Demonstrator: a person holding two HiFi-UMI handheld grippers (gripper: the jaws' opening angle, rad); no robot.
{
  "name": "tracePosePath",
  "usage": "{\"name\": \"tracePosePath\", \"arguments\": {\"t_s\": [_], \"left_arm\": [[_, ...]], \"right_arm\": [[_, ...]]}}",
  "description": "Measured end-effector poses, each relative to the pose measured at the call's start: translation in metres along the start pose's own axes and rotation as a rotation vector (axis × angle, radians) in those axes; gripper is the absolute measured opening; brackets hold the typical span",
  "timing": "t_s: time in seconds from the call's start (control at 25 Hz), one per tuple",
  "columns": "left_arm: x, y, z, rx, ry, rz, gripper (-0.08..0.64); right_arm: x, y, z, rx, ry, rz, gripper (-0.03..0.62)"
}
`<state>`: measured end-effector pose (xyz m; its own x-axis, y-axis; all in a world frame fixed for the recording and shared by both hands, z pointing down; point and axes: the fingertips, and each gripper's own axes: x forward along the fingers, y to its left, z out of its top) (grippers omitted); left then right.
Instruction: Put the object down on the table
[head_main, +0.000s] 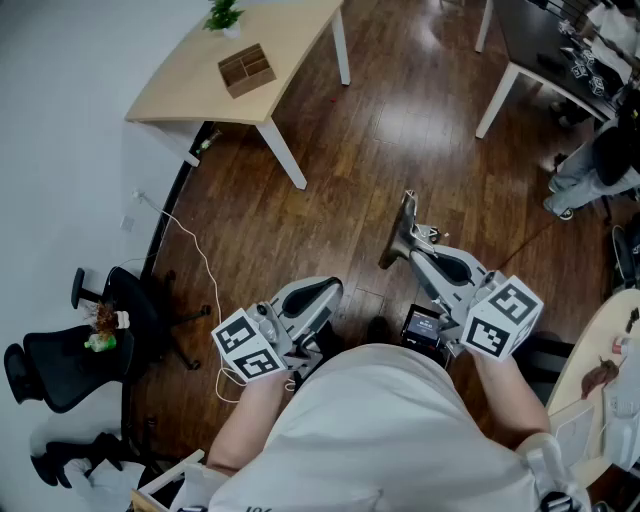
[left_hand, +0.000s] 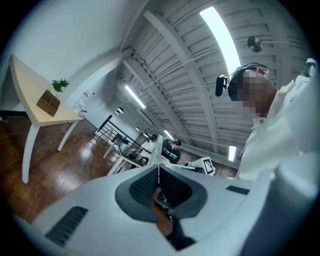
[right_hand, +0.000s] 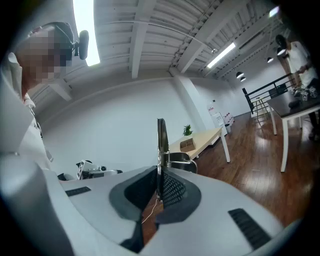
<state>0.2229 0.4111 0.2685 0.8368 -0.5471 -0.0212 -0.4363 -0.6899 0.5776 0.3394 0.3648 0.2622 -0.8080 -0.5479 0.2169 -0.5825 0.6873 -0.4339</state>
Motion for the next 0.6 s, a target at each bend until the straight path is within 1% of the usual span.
{"name": "tracePosePath", "arguments": {"t_s": [0.24, 0.6], "left_arm": [[0.0063, 0.0075, 0.0054, 0.011, -0.003, -0.008, 0.003], [0.0051, 0.0077, 0.003, 0.006, -0.022, 0.014, 0.005]], "right_arm": [[0.0068, -0.0078, 0.0007, -0.008, 0.004, -0.006, 0.005], [0.0077, -0.0097, -0.0039, 0.003, 0.013, 0.007, 0.005]]}}
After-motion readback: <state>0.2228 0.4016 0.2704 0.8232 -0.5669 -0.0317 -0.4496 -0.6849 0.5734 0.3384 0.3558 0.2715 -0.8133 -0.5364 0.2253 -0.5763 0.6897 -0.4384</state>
